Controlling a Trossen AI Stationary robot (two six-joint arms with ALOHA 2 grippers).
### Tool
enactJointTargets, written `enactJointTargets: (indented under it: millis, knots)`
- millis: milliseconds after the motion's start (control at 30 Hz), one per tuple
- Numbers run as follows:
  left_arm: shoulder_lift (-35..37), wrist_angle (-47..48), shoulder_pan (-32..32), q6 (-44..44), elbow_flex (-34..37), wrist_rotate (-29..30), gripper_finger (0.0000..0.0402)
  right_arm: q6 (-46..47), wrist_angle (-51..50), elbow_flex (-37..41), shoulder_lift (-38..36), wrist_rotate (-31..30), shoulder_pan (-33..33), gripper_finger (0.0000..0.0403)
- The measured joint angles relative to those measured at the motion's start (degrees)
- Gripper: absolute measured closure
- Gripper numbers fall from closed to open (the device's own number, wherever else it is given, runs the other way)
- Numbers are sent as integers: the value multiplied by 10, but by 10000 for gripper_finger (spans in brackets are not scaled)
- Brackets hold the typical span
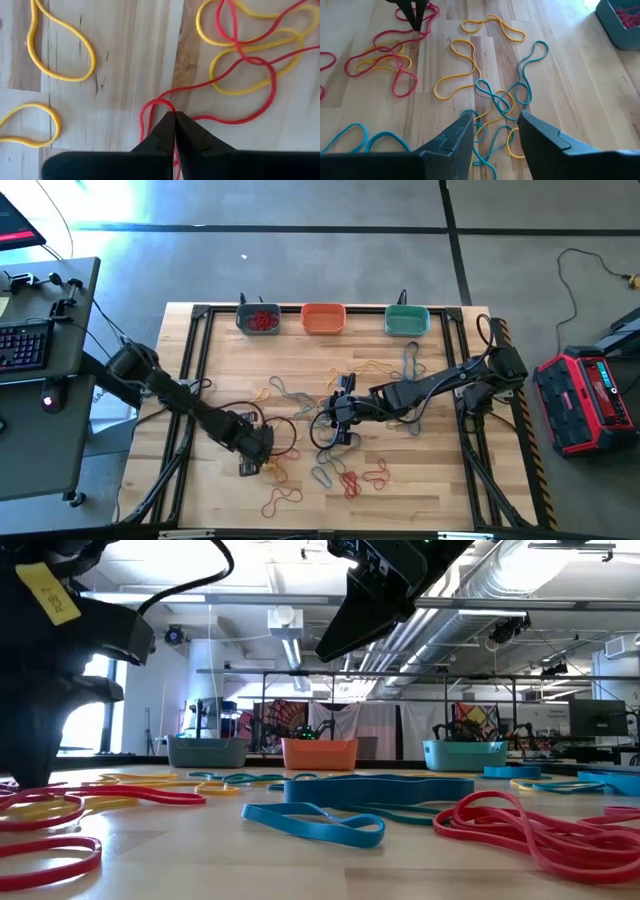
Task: Sort rubber bands into baskets
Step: Put the red rubber band into the blue bin
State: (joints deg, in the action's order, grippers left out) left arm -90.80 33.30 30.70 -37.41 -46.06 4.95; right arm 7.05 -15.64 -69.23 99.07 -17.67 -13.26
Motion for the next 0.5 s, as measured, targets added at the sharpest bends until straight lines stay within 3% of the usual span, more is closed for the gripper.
enactJointTargets:
  millis: [233,500]
  knots:
    - [56,1,0,1,0,12,401,0,0,0,0,0,0,259]
    - [153,53,-26,-5,0,90,401,0,0,0,0,0,0,259]
